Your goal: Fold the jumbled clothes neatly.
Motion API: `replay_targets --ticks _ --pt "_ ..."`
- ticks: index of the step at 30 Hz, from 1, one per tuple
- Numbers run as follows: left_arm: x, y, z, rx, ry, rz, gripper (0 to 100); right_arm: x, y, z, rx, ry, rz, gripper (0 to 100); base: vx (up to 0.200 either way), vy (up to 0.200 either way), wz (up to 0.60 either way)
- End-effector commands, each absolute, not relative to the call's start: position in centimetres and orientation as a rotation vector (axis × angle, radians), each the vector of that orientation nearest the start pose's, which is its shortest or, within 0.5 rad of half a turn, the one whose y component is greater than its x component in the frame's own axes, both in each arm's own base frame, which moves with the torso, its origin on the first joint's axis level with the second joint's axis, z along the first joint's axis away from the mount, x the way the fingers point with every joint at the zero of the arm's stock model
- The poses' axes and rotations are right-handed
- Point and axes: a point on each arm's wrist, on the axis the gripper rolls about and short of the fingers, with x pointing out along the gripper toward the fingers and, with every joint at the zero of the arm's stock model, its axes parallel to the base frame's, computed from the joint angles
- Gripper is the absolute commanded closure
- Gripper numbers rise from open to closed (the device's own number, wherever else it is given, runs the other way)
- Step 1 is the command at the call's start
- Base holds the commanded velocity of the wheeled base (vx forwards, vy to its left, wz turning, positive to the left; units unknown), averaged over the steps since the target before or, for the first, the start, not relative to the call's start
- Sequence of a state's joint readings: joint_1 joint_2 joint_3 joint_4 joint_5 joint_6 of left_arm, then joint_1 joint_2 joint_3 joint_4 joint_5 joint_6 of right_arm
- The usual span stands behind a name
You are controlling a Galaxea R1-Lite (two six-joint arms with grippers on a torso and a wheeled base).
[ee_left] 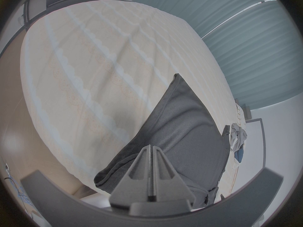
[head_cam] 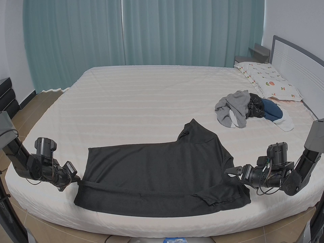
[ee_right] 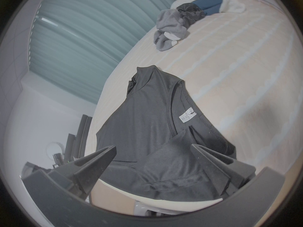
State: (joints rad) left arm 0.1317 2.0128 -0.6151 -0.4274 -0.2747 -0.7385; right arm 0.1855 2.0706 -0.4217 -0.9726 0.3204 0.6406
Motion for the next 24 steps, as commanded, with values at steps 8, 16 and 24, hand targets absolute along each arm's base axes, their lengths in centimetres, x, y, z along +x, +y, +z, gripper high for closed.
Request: replay_targets --ticks 8,16,24 --pt "28.6 3.2 2.9 -0.875 0.969 0.228 100 28.9 5.9 -0.8 0.545 0.864 0.291 0 0.0 0.0 0.0" --pt "28.6 3.1 2.9 -0.875 0.972 0.225 100 29.9 5.8 -0.8 0.534 0.834 0.297 0 0.0 0.0 0.0" --pt "28.6 3.1 2.9 -0.875 0.97 0.225 100 30.4 5.2 -1.6 0.509 0.837 0.286 0 0.0 0.0 0.0"
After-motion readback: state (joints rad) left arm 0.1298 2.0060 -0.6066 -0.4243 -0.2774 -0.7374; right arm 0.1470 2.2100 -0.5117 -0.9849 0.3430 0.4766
